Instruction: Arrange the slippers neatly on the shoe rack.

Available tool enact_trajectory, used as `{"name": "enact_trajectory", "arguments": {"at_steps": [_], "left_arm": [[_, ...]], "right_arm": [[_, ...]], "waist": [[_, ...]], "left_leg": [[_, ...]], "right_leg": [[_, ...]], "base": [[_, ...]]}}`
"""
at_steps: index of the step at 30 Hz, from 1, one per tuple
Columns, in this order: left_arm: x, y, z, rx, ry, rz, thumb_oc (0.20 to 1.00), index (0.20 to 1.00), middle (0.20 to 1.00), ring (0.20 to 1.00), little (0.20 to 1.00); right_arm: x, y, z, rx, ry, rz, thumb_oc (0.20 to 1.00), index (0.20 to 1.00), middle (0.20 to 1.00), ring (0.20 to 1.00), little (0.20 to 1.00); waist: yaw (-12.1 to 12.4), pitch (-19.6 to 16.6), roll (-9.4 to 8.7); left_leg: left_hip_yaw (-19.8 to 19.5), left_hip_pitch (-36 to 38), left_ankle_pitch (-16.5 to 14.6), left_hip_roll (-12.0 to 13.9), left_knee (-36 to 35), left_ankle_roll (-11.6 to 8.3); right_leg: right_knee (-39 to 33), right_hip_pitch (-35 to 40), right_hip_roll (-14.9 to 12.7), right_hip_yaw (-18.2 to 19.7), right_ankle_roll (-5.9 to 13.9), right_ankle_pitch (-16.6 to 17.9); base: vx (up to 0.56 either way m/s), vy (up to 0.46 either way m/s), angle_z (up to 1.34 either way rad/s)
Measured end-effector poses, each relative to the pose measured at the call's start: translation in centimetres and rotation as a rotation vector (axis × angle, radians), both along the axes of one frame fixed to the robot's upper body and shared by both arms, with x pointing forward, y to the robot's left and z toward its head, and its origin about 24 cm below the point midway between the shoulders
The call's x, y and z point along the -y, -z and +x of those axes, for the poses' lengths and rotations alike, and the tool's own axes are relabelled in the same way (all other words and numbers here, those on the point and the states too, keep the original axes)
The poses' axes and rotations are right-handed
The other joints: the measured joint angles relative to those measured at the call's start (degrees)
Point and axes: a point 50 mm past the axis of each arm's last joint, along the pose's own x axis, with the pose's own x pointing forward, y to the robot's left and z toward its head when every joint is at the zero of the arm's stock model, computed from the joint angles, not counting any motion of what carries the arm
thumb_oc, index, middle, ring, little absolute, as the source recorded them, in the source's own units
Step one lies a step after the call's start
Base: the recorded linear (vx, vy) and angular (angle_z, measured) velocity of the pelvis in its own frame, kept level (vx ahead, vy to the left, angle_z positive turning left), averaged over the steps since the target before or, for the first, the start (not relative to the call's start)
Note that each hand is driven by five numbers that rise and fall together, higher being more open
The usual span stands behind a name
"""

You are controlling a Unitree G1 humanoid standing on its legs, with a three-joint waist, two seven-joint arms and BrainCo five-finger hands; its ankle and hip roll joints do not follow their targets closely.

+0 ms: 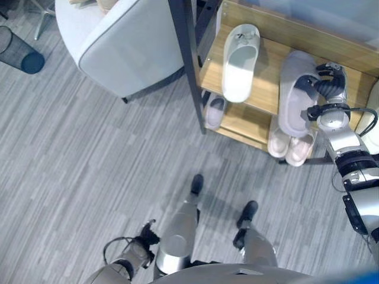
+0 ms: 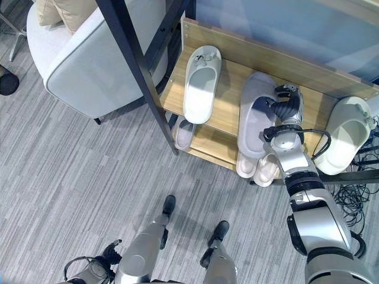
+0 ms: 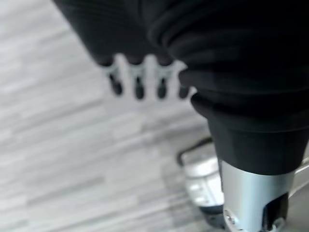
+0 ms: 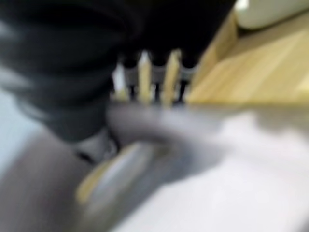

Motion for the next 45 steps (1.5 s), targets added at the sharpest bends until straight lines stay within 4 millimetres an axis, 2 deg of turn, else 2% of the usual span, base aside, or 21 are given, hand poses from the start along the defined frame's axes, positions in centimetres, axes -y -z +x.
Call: {"name": "enact_trajectory", "arguments": {"at_steps": [3,5,7,9,11,12,14,17,19,22,24,29,31,32,38,40,45], "left_arm": [[-0.2,-0.1,0.0,0.003,-0.001,0.003,1.000,1.000,1.000,1.000,1.000],[-0.1,-0.2,0.2,0.015,0.002,-0.002,1.000,1.000,1.000,1.000,1.000],[-0.2,-0.2,0.2,0.012,0.001,0.001,1.000,1.000,1.000,1.000,1.000],[-0.2,-0.1,0.1,0.011,0.000,0.001,1.000,1.000,1.000,1.000,1.000],[-0.4,-0.1,-0.2,0.012,-0.041,-0.008,1.000,1.000,1.000,1.000,1.000],[-0.4,0.0,-0.5,0.008,-0.048,-0.009,1.000,1.000,1.000,1.000,1.000],[-0.6,0.0,-0.5,0.016,-0.072,-0.017,1.000,1.000,1.000,1.000,1.000],[-1.1,0.0,-1.1,0.028,-0.138,-0.030,1.000,1.000,1.000,1.000,1.000],[-1.5,-0.1,-1.3,0.039,-0.164,-0.030,1.000,1.000,1.000,1.000,1.000],[-2.7,-0.6,-1.3,0.075,-0.233,-0.024,1.000,1.000,1.000,1.000,1.000],[-4.4,-1.3,-1.0,0.130,-0.310,-0.004,1.000,1.000,1.000,1.000,1.000],[-7.1,-3.0,-0.3,0.294,-0.559,-0.039,1.000,1.000,1.000,1.000,1.000],[-7.3,-2.9,-1.4,0.298,-0.580,-0.044,1.000,1.000,1.000,1.000,1.000],[-7.1,-2.2,-2.7,0.251,-0.593,-0.038,1.000,1.000,1.000,1.000,1.000],[-5.4,0.2,-7.8,0.080,-0.731,-0.070,1.000,1.000,1.000,1.000,1.000],[-4.9,0.4,-8.5,0.061,-0.751,-0.089,1.000,1.000,1.000,1.000,1.000],[-4.7,0.6,-8.7,0.059,-0.781,-0.124,1.000,1.000,1.000,1.000,1.000]], "right_arm": [[-0.3,1.0,-0.9,0.005,-0.027,-0.005,0.200,0.200,0.200,0.200,0.200],[0.2,2.1,-2.2,0.001,-0.014,-0.033,0.200,0.200,0.200,0.200,0.200],[1.1,1.9,-2.7,0.034,0.049,-0.047,0.200,0.200,0.200,0.200,0.200],[1.2,1.2,-3.0,0.072,0.057,-0.050,0.200,0.200,0.200,0.200,0.200],[-0.3,1.3,-5.3,0.141,-0.031,-0.095,0.200,0.200,0.200,0.200,0.200],[-0.9,1.5,-5.8,0.145,-0.064,-0.118,0.200,0.200,0.200,0.200,0.200],[-1.8,2.5,-7.9,0.147,-0.106,-0.159,0.200,0.200,0.200,0.200,0.200],[-2.5,4.7,-9.7,0.080,-0.159,-0.186,0.200,0.200,0.200,0.200,0.200],[-2.9,4.8,-10.3,0.062,-0.202,-0.225,0.200,0.200,0.200,0.200,0.200],[-3.4,3.6,-11.2,0.075,-0.273,-0.343,0.200,0.200,0.200,0.200,0.200],[-4.2,3.6,-12.0,0.079,-0.342,-0.356,0.200,0.200,0.200,0.200,0.200],[-4.6,6.7,-14.4,-0.083,-0.457,-0.307,0.200,0.200,0.200,0.200,0.200],[-4.2,8.2,-15.1,-0.168,-0.474,-0.264,0.200,0.200,0.200,0.200,0.200],[-4.3,8.5,-15.1,-0.171,-0.481,-0.206,0.200,0.200,0.200,0.200,0.200],[-4.3,10.1,-16.6,-0.257,-0.509,-0.142,0.200,0.200,0.200,0.200,0.200],[-4.2,10.4,-17.0,-0.279,-0.514,-0.138,0.200,0.200,0.200,0.200,0.200],[-3.8,12.4,-18.1,-0.378,-0.516,-0.085,0.200,0.200,0.200,0.200,0.200]], "waist": [[-0.24,-0.35,-0.31],[-0.10,-0.65,-0.29],[-0.83,-0.74,-0.11],[-1.31,-0.86,0.04],[-1.65,-1.78,0.10],[-1.86,-2.17,0.08],[-2.12,-2.38,0.28],[-2.87,-3.85,0.00],[-3.40,-4.41,-0.24],[-3.86,-5.56,-0.75],[-3.60,-6.44,-1.47],[-3.27,-8.10,-2.31],[-3.57,-9.07,-2.47],[-4.59,-10.14,-2.46],[-4.95,-15.02,-2.17],[-5.07,-15.22,-1.89],[-6.33,-15.34,-1.25]], "left_leg": [[0.08,0.00,-0.01,0.01,0.14,-0.01],[0.05,-0.01,-0.01,-0.02,0.32,-0.01],[0.06,0.00,0.12,-0.02,0.41,-0.07],[0.05,0.00,0.25,0.03,0.33,-0.13],[0.06,0.33,0.57,0.05,-0.38,-0.10],[0.00,0.43,0.70,0.04,-0.54,-0.04],[-0.10,1.41,0.69,0.02,-0.63,-0.06],[-0.23,2.15,0.44,0.24,-0.92,-0.43],[-0.24,2.24,0.32,0.33,-1.00,-0.65],[-0.11,2.74,0.36,0.42,-1.37,-0.79],[-0.12,4.16,0.27,0.38,-1.59,-0.77],[-0.09,6.20,-0.11,0.15,-1.85,-0.65],[-0.04,8.06,-0.47,-0.08,-2.42,-0.49],[-0.03,9.02,-0.82,-0.08,-2.73,-0.31],[-0.10,12.85,-1.07,0.06,-4.71,-0.44],[-0.20,12.98,-0.89,0.18,-4.72,-0.65],[-0.47,12.95,-0.83,0.09,-4.60,-0.72]], "right_leg": [[0.02,0.01,-0.04,0.10,0.02,0.07],[0.08,0.12,-0.05,0.06,-0.03,0.12],[0.04,0.10,-0.02,0.27,-0.02,0.38],[-0.01,0.10,-0.01,0.28,-0.01,0.45],[-0.23,0.31,0.02,0.09,0.01,0.46],[-0.34,0.40,0.00,0.04,0.01,0.47],[-0.80,1.81,0.10,-0.20,0.07,0.51],[-0.82,2.44,0.32,-0.26,0.05,0.47],[-0.78,2.44,0.42,-0.21,0.03,0.44],[-0.64,2.61,0.41,0.01,0.08,0.38],[-0.62,3.96,0.31,-0.07,0.00,0.14],[-0.28,5.92,-0.28,-0.26,0.70,-0.58],[-0.20,7.25,-0.61,-0.01,0.77,-0.93],[-0.21,8.18,-0.62,-0.01,0.66,-1.17],[0.14,10.90,-0.60,-0.21,1.10,-2.88],[0.18,11.04,-0.42,-0.35,1.27,-3.12],[1.41,11.00,-0.51,-1.12,1.36,-3.89]], "base": [[-0.01,-0.014,0.00],[-0.04,-0.042,-0.01],[-0.04,-0.041,-0.03],[-0.01,-0.033,0.02],[0.01,-0.047,0.04],[0.03,-0.070,0.03],[0.01,-0.041,0.04],[0.03,-0.046,0.00],[0.01,-0.012,-0.03],[0.02,-0.021,-0.03],[0.04,-0.013,0.02],[0.04,-0.011,0.03],[0.07,-0.004,-0.05],[0.10,-0.012,-0.07],[0.06,-0.018,0.00],[0.01,0.007,0.02],[-0.01,0.047,0.07]]}}
